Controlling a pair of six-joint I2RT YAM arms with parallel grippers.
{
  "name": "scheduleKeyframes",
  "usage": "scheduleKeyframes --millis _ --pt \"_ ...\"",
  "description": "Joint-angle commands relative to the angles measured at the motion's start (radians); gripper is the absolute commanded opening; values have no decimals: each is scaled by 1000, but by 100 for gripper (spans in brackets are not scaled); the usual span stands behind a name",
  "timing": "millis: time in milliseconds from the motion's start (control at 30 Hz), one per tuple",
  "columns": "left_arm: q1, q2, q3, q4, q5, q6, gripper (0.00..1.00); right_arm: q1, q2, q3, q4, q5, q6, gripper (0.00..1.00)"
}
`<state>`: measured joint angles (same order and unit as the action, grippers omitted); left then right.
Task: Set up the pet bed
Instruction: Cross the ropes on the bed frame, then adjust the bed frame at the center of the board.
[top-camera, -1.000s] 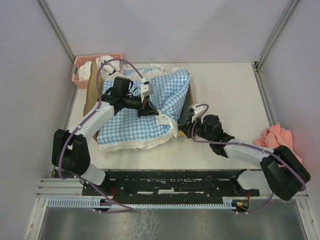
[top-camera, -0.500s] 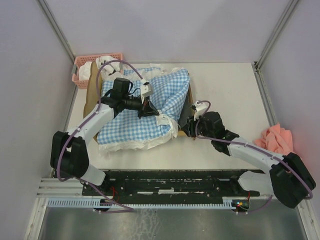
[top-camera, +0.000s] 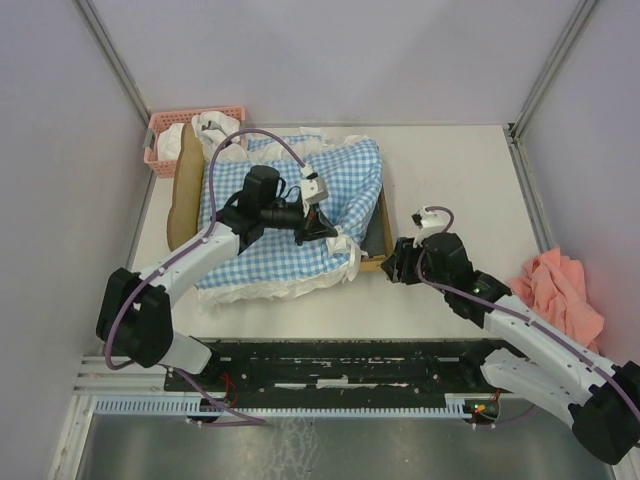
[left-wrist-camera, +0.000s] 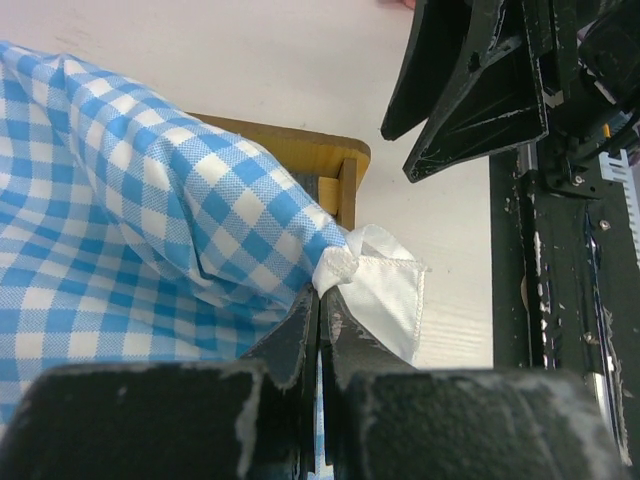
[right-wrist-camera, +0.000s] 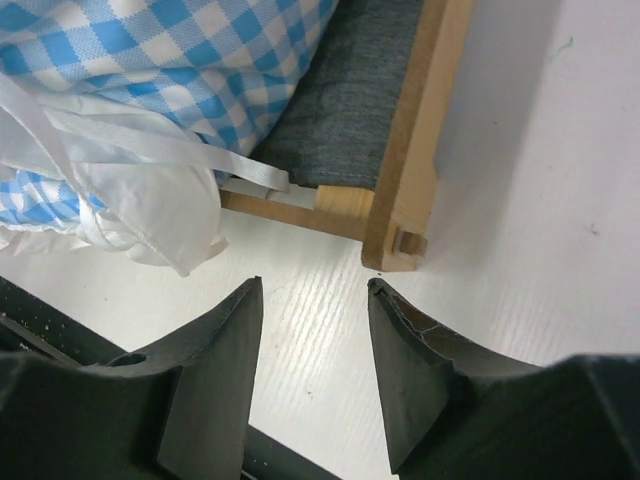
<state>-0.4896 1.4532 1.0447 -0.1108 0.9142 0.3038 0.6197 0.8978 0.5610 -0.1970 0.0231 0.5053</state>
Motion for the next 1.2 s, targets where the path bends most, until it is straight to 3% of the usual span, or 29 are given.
scheduleKeyframes --millis 0,267,467,767,1167 --pt "-38 -13 -8 102 -52 -82 3 2 -35 25 -69 77 67 55" --pt "-47 8 2 127 -104 -104 3 2 -29 -110 143 135 140 55" --pt "-49 2 1 69 -220 -54 3 3 96 -99 309 152 15 48" --pt "-44 9 96 -119 -385 45 3 -1 295 28 380 145 -165 33" --pt "-42 18 85 -105 -348 24 3 -7 377 99 414 137 -328 41"
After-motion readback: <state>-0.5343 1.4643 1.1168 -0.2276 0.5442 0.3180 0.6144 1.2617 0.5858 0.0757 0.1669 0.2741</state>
